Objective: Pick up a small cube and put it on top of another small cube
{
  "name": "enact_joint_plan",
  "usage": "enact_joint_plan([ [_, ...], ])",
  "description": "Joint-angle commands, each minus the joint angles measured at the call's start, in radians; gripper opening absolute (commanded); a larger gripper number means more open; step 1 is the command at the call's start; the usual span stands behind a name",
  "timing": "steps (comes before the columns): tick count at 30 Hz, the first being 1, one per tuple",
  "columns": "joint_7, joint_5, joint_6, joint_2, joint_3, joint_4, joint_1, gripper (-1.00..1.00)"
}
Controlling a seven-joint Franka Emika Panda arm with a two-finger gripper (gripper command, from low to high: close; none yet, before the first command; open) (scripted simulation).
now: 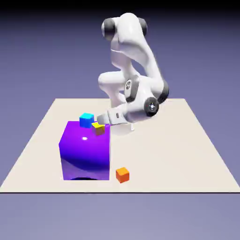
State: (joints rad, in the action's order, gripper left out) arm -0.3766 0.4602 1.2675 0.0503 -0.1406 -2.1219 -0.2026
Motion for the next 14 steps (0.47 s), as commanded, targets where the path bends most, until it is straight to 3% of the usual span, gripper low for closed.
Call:
enact_joint_plan([
  [1, 0.037, 0.009, -0.007, -0.033, -0.036, -0.011, -0.017, -1.00],
  [6, 0.109, 0.095, -0.007, -0.055, -0.159, -0.062, -0.028, -1.00],
  [11, 0.073, 0.136, 0.126, -0.091, -0.192, -0.226, 0.003, -1.00],
  [12, 0.073, 0.136, 0.126, -0.091, -0.192, -0.226, 0.003, 1.00],
  [14, 0.081, 0.127, 0.097, -0.083, -0.185, -0.190, -0.004, 1.00],
])
